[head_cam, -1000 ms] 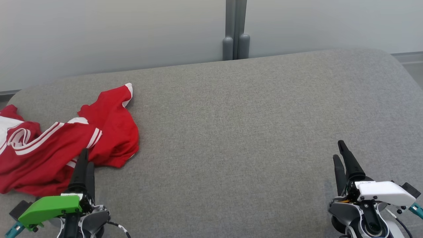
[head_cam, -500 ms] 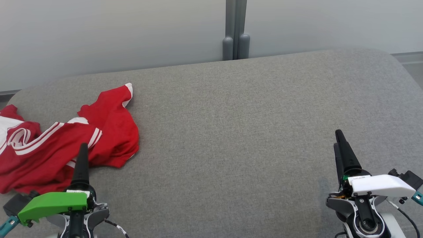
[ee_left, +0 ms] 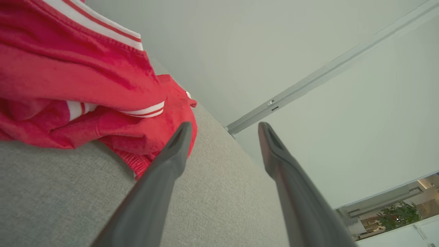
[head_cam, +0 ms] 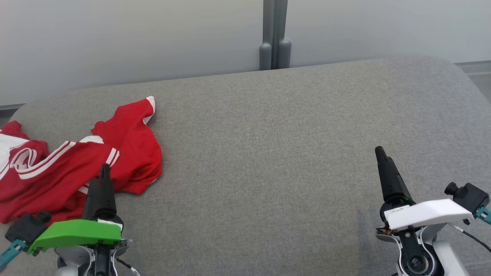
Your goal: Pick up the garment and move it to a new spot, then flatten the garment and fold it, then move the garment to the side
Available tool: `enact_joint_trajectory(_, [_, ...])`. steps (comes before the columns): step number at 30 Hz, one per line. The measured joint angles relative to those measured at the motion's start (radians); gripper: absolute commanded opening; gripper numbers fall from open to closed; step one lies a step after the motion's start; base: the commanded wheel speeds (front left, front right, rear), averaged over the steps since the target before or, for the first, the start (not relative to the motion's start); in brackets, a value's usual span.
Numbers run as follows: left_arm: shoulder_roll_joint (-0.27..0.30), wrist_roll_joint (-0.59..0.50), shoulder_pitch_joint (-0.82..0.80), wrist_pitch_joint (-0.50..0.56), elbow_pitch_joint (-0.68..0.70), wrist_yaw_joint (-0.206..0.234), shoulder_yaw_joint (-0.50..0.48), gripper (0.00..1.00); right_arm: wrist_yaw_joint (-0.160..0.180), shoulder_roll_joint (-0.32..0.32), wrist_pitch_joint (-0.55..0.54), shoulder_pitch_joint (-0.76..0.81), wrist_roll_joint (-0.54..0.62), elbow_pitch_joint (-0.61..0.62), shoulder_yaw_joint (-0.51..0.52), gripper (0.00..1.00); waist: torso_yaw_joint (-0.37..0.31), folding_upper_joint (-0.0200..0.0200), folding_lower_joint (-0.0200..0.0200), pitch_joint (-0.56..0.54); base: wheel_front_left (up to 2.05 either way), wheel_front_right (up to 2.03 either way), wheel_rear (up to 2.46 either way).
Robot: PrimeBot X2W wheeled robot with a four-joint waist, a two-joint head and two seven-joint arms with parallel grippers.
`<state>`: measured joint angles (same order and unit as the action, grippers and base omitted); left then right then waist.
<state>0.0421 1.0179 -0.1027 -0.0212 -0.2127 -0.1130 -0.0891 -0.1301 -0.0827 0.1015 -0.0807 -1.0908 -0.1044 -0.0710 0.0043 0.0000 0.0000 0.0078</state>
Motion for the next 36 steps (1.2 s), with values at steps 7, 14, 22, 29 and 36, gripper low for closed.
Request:
enact_joint_trajectory(7, [0.000,-0.155,0.007,-0.028,0.025,0.000,0.028,1.00,0.000,-0.003,0.020,0.010,0.162,0.012,-0.003,1.00,0.003,0.0000,0.0000,0.001,0.00,0.00,0.00])
enact_joint_trajectory(14, [0.000,-0.281,0.013,-0.052,0.026,0.003,0.047,1.00,0.000,-0.007,0.038,0.014,0.322,0.013,0.004,1.00,0.003,0.0000,0.0000,0.001,0.00,0.00,0.00])
enact_joint_trajectory(22, [0.001,-0.404,0.016,-0.081,0.012,0.009,0.059,1.00,0.000,0.000,0.053,0.015,0.448,0.021,0.009,1.00,0.003,0.0000,0.0000,0.000,0.00,0.00,0.00])
enact_joint_trajectory(29, [0.001,-0.476,0.016,-0.104,0.014,0.016,0.064,1.00,0.000,0.006,0.069,0.020,0.547,0.008,0.018,1.00,0.005,0.0000,0.0000,-0.001,0.00,0.00,0.00])
enact_joint_trajectory(36, [0.002,-0.549,0.025,-0.127,0.016,0.018,0.074,1.00,0.000,0.006,0.085,0.020,0.631,0.003,0.012,1.00,0.007,0.0000,0.0000,-0.003,0.00,0.00,0.00])
